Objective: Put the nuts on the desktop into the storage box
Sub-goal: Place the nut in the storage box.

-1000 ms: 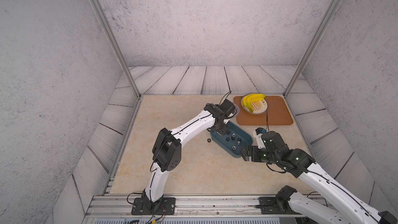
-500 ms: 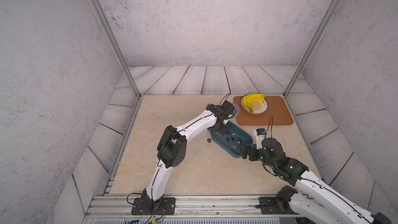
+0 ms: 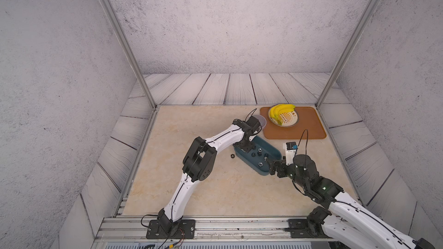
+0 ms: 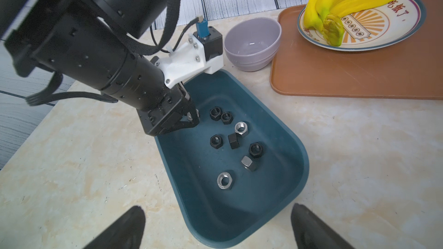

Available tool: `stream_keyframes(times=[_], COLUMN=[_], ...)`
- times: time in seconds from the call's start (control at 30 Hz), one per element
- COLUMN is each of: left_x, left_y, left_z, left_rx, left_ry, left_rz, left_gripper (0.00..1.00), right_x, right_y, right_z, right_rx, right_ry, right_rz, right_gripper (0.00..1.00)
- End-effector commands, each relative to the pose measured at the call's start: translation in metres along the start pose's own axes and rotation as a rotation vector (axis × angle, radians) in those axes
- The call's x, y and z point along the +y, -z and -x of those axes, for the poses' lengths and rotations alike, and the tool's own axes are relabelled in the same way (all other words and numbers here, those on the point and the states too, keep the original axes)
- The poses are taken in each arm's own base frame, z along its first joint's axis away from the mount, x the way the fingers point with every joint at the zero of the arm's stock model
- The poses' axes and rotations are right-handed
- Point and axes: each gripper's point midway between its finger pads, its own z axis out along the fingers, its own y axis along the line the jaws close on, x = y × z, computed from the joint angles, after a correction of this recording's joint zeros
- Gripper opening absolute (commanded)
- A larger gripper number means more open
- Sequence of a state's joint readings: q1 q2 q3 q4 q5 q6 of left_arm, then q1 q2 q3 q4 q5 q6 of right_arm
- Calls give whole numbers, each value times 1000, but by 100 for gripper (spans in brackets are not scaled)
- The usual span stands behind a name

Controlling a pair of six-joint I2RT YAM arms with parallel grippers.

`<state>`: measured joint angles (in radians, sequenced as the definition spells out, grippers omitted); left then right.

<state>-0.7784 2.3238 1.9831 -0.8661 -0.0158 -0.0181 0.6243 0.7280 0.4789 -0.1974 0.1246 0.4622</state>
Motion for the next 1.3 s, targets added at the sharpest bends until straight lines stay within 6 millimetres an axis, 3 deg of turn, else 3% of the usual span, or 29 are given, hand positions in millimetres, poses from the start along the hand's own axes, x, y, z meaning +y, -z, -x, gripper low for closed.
stream_keyframes(times=[0.0, 0.43, 0.63, 0.97, 1.27], left_x=[9, 14, 18, 15, 12], left_y=[-6, -26, -23, 13, 79], left_z=[11, 13, 13, 25, 40], left_rx=[-37, -41, -28, -104, -245], left_ry=[7, 2, 5, 36, 71], left_rz=[31, 61, 87, 58, 31], left_gripper=[32, 36, 42, 47, 50], right_x=[-3, -4, -4, -3, 2], right_y=[3, 10, 11, 13, 15], right_z=[1, -2, -3, -2, -2], right_rx=[-8, -12, -1, 0, 12], right_ry=[3, -10, -18, -25, -8], right_rz=[-12, -3, -7, -3, 22], right_gripper=[99, 99, 99, 99, 99])
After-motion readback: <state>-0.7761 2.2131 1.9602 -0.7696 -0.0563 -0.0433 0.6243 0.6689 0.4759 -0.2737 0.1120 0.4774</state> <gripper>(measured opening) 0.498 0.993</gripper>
